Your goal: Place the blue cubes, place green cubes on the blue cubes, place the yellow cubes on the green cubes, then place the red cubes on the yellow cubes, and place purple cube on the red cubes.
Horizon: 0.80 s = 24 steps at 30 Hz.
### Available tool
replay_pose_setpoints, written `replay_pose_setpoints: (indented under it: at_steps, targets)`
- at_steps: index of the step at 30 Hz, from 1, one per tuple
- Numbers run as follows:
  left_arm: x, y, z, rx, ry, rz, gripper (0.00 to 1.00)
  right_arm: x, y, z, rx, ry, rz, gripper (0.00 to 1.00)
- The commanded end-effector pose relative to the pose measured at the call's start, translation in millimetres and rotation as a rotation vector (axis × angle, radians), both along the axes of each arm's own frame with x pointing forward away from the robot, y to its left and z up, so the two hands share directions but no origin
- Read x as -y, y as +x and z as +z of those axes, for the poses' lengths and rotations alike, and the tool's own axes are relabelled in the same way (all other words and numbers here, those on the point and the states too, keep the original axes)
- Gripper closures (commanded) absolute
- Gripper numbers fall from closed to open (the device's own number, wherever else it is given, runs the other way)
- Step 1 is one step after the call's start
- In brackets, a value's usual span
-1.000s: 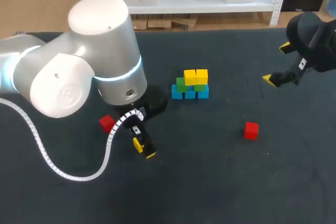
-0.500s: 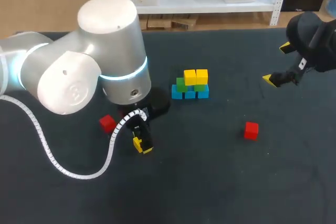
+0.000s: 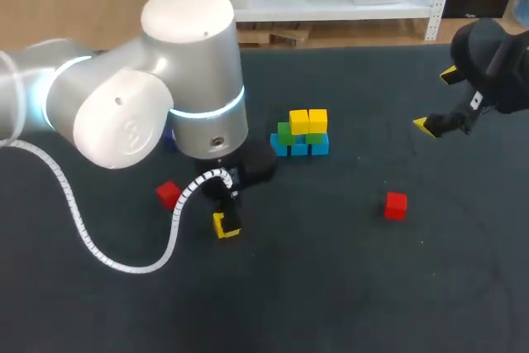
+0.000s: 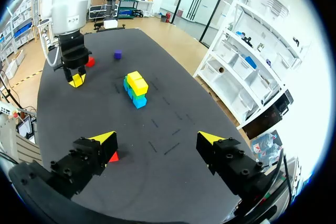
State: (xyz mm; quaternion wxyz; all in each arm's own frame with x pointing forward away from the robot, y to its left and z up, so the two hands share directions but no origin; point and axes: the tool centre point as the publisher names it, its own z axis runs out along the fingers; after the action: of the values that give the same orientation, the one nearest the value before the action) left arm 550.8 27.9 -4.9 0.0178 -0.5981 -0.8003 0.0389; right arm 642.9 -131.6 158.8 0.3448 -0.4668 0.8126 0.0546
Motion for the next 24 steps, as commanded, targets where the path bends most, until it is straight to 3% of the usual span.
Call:
replay_pose_setpoints:
  at_steps: [1,9,17,24]
  targets:
    - [0.6,12.9,8.5,-0.006,-0.001,-0.111,1.0,-1.6,-1.7,-3.0,0.129,-0.053,-0.108,0.0]
    - [-11.4,33.0,27.1,0.024,0.037,-0.174,1.0,-1.6,-1.7,-3.0,0.129,-0.053,-0.108,0.0]
    - [-7.1,53.6,47.6,0.064,-0.009,-0.198,1.0,-1.6,-1.7,-3.0,0.129,-0.053,-0.108,0.0]
    - [5.2,77.4,52.2,0.077,-0.015,-0.258,1.0,-1.6,-1.7,-3.0,0.129,-0.053,-0.108,0.0]
